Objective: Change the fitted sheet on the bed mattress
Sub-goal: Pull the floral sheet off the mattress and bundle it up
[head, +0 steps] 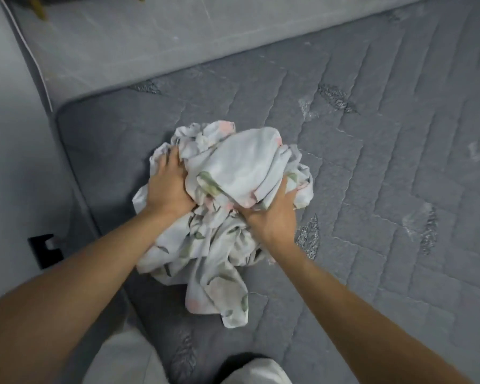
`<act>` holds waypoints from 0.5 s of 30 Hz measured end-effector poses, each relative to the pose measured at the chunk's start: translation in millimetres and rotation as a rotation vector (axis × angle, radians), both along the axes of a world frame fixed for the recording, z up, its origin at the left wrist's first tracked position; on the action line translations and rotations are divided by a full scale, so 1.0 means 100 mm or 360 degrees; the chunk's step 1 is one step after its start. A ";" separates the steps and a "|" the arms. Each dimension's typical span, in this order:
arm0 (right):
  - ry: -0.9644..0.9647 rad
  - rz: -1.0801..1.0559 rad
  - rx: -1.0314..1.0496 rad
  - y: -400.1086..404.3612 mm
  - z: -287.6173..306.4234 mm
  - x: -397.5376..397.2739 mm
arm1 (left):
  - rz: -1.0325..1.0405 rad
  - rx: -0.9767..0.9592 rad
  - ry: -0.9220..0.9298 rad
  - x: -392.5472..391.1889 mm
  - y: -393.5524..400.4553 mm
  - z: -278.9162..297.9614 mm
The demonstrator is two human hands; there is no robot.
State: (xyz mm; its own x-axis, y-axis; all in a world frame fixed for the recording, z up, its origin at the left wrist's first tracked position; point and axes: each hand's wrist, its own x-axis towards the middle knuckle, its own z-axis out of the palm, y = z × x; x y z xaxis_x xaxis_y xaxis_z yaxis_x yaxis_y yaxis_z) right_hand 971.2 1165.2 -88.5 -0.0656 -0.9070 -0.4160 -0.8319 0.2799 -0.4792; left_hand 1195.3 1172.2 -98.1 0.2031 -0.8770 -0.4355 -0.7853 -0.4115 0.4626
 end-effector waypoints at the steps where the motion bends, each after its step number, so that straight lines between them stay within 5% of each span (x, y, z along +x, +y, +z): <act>1: -0.0020 -0.0030 -0.0014 -0.25 0.04 0.05 | -0.0020 -0.0092 -0.0044 0.07 -0.28 0.08; 6: -0.0100 -0.0152 0.0147 -1.39 -0.21 0.12 | -0.0426 -0.0043 -0.0238 0.27 -1.61 -0.03; 15: -0.0067 -0.0365 0.0441 -1.77 -0.75 0.16 | -0.0684 0.0257 -0.0487 0.16 -2.19 -0.63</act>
State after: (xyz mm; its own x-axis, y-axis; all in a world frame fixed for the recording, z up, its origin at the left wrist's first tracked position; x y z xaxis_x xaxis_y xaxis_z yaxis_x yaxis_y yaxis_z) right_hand 986.8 988.2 -163.1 -0.2320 -0.7232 -0.6505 -0.7137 0.5809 -0.3914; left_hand 1211.7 953.4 -161.4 -0.0201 -0.8358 -0.5487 -0.9870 -0.0711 0.1444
